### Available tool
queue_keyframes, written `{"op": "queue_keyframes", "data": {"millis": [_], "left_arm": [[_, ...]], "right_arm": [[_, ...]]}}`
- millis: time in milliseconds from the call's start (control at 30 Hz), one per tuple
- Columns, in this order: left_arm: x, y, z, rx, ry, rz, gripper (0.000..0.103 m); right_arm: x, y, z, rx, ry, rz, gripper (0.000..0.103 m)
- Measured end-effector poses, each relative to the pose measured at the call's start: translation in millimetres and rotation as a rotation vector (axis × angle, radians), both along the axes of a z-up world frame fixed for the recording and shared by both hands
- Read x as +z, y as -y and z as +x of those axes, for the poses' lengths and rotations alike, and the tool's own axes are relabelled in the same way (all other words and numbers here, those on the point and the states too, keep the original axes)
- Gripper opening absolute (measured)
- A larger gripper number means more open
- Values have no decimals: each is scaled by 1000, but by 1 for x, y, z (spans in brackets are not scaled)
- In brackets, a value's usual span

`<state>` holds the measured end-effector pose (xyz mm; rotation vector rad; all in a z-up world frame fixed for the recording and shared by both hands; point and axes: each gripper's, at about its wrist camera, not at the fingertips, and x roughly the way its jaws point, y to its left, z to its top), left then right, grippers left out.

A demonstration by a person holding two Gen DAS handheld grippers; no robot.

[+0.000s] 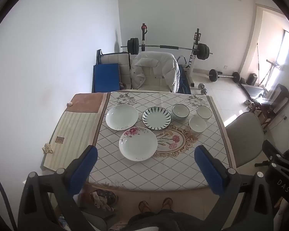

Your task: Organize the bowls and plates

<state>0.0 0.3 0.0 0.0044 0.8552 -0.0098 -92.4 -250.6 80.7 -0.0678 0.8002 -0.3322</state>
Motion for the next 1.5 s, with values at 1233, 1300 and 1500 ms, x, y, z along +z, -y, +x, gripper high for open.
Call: {"op": "queue_keyframes", "data": {"millis": [1233,1300,1500], "left_arm": [[5,8,-2,-12,8,-3,103],[5,9,-2,-15,7,-5,103],[6,11,-2,-15,6,-6,103]], "right_arm": [[7,0,6,4,5,18,103],[7,0,6,3,5,19,103],[4,0,6,5,5,21,103]]}}
